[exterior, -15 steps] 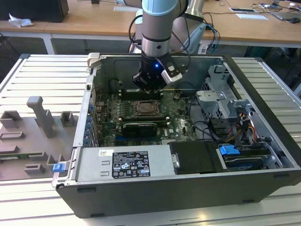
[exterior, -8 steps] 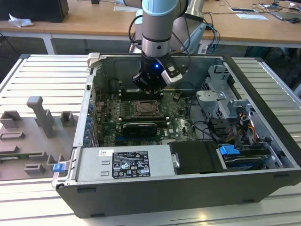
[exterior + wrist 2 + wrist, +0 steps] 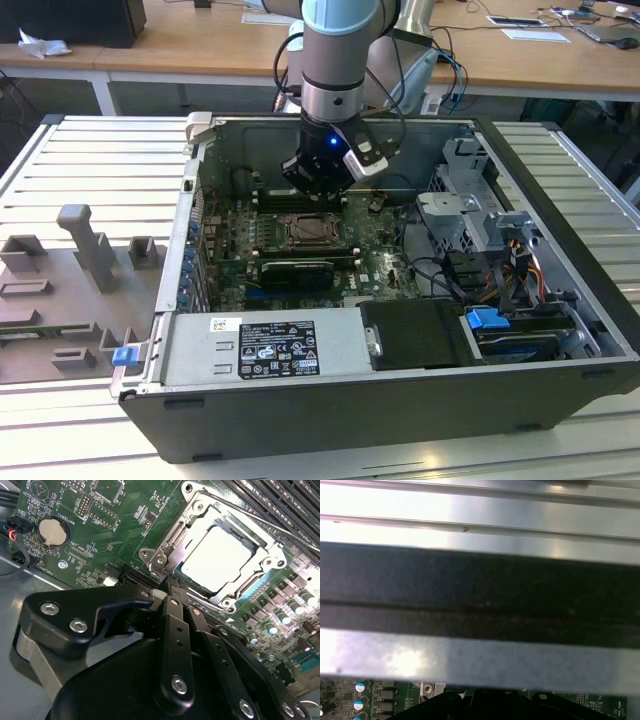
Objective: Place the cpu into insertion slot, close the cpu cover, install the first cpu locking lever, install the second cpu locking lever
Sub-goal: 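Install the second cpu locking lever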
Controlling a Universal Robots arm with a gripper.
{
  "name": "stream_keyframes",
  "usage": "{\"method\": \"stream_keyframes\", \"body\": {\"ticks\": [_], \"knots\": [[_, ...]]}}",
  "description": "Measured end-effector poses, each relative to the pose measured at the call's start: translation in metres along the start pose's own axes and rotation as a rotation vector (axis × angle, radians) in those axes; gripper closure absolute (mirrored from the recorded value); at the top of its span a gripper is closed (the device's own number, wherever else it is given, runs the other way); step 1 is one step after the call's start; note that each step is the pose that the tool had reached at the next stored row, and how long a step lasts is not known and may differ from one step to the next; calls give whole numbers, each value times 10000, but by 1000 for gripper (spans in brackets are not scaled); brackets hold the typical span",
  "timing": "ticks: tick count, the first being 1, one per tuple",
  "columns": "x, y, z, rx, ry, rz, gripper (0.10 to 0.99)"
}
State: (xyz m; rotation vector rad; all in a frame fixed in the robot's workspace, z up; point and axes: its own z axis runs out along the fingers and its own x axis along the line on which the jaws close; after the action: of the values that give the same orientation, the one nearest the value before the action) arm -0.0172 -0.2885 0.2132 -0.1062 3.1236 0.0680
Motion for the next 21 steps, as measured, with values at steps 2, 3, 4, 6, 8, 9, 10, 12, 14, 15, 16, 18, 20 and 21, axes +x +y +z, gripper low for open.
{"method": "stream_keyframes", "body": {"ticks": [2, 3, 4, 6, 8, 9, 10, 12, 14, 15, 16, 18, 20, 21], "knots": [[0, -3, 0, 1, 0, 0, 980], [0, -6, -1, 2, 1, 0, 980], [1, -9, -1, 2, 1, -1, 980], [1, -19, -1, 1, 0, 0, 980], [2, -26, -1, 0, 0, 0, 980], [2, -30, -1, 0, -1, 0, 980], [2, -31, -10, 4, 2, 1, 980], [-1, -24, -155, 1, -2, 1, 980], [-2, -20, -258, 1, -2, 0, 980], [-4, -16, -347, 0, -2, 0, 980], [-5, -18, -417, 1, -2, -2, 980], [2, -55, -421, 0, -5, 0, 980], [8, -121, -424, 1, -5, 1, 980], [11, -157, -425, 2, -5, 1, 980]]}}
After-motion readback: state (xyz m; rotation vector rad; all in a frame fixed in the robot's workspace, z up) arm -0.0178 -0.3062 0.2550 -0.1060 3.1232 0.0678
